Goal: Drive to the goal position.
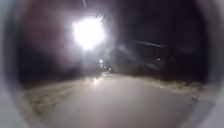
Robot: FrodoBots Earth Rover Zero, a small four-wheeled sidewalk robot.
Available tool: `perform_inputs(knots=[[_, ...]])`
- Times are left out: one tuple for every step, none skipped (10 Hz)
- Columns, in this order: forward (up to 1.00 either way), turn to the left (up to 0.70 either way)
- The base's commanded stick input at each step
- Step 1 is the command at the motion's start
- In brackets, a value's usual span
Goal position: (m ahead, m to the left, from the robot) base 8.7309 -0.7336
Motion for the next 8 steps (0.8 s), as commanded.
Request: perform_inputs(knots=[[1.0,0.11],[1.0,0.11],[1.0,0.11],[1.0,0.05],[1.0,0.05],[1.0,0.05],[1.0,0.05],[1.0,0.05]])
